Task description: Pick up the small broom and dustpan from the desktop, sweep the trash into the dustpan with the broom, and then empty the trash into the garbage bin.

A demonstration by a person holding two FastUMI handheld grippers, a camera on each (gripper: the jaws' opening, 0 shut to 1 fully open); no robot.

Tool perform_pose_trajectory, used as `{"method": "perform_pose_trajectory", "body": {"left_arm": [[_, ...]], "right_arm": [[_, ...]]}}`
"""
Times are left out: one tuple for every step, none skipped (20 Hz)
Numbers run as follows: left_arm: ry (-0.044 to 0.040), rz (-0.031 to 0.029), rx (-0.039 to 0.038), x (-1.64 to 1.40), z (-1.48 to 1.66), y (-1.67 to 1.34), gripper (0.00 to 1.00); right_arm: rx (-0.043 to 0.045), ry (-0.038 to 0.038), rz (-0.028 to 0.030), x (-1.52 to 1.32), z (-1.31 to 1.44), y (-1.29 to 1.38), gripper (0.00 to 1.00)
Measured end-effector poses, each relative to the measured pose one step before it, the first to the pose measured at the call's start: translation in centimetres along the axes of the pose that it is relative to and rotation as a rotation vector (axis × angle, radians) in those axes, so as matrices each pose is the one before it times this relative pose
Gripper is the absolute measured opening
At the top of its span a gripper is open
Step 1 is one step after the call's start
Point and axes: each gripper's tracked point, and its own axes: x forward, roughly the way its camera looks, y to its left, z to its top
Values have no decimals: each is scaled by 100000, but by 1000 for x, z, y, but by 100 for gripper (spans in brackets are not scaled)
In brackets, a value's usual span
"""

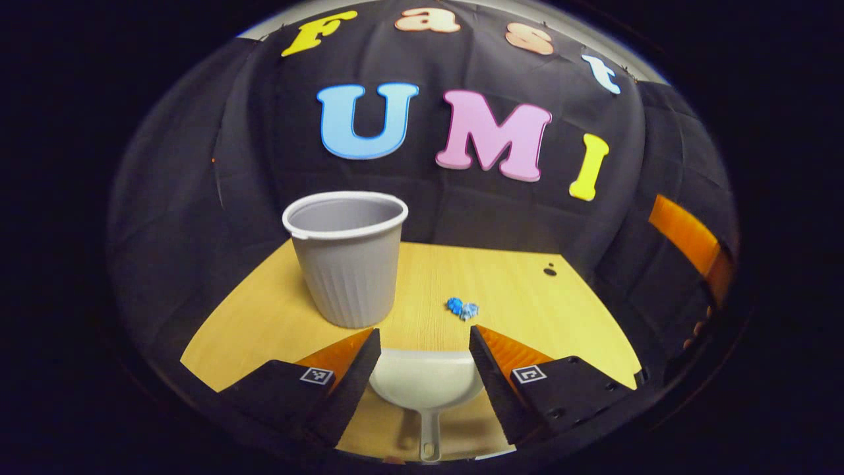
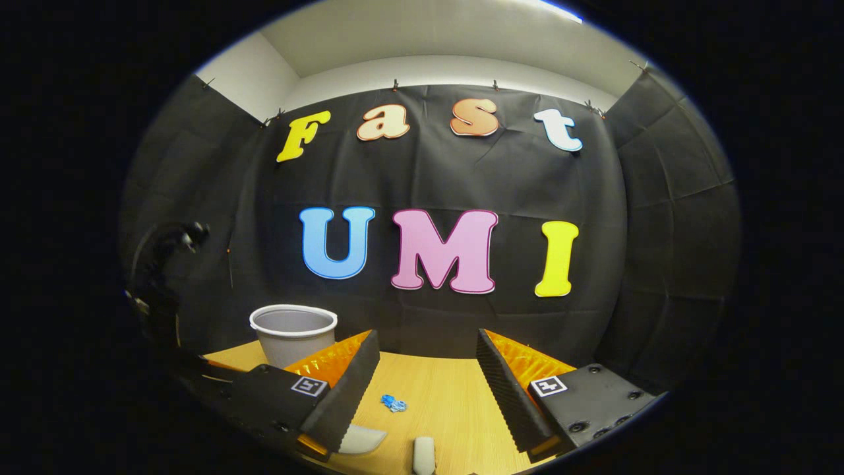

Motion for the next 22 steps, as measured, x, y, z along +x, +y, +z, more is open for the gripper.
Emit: {"method": "perform_pose_trajectory", "body": {"left_arm": [[11037, -234, 1408, 670, -2351, -452, 81], [7639, -231, 1103, 856, -1748, 138, 83], [6059, -412, -428, 984, -1793, -207, 83], [6529, 554, -482, 483, -1558, 53, 83], [4502, 622, -14, 803, -1185, -50, 83], [6139, 1022, 1048, 975, -1409, 333, 83], [5872, -526, 1186, 985, -1069, -127, 83], [4419, -1041, 1019, 893, -533, -280, 83], [3276, 71, 767, 888, -141, 4, 83], [1984, -169, 592, 760, 61, -61, 83], [1992, 311, 547, 733, 142, -37, 83], [1887, 8, 383, 504, 107, -45, 83], [2306, -40, -184, 554, 144, -118, 83], [2069, 226, -537, 418, 155, 25, 83], [1370, 949, -479, 449, 337, 111, 83], [693, 1040, -88, 590, 173, 73, 83], [2116, 664, -588, 433, 62, -94, 83], [2108, -1000, -1216, 179, -76, -352, 83], [1765, -615, -1930, 198, 17, -314, 83], [1380, -511, -1537, 292, -57, -131, 67], [1082, -264, -1053, 233, 123, -184, 60], [798, -273, -356, 285, 65, -71, 59]], "right_arm": [[-257, 1026, -266, -155, -416, -142, 95], [-304, 1293, -321, -180, -587, -150, 95], [-375, 1768, -663, -235, -615, -229, 95], [56, 1518, -504, -296, -443, -234, 95], [135, 957, -561, -471, -354, -242, 96], [-190, 336, -994, -370, -65, -349, 96], [-520, 169, -1549, -479, -112, -586, 96], [-458, 263, -1703, -485, -212, -596, 96], [-124, 664, -1633, -324, -180, -480, 96], [32, 1086, -1071, -365, -304, -377, 96], [-179, 1334, -915, -235, -293, -295, 96], [-201, 706, -1232, -349, -139, -365, 95], [-100, 314, -1286, -432, -81, -395, 96], [46, 204, -1234, -224, 22, -408, 96], [429, 29, -1181, -308, 47, -315, 95], [992, -119, -781, -365, 116, -218, 96], [635, -407, -534, -360, 194, -52, 95], [-454, -462, -824, -279, 150, -138, 95], [-975, -106, -636, -186, -81, -84, 96], [-677, -7, -476, -205, 11, -36, 89], [-348, 179, -358, -217, -3, -75, 89], [-186, 464, -395, -179, -56, -43, 89]]}}
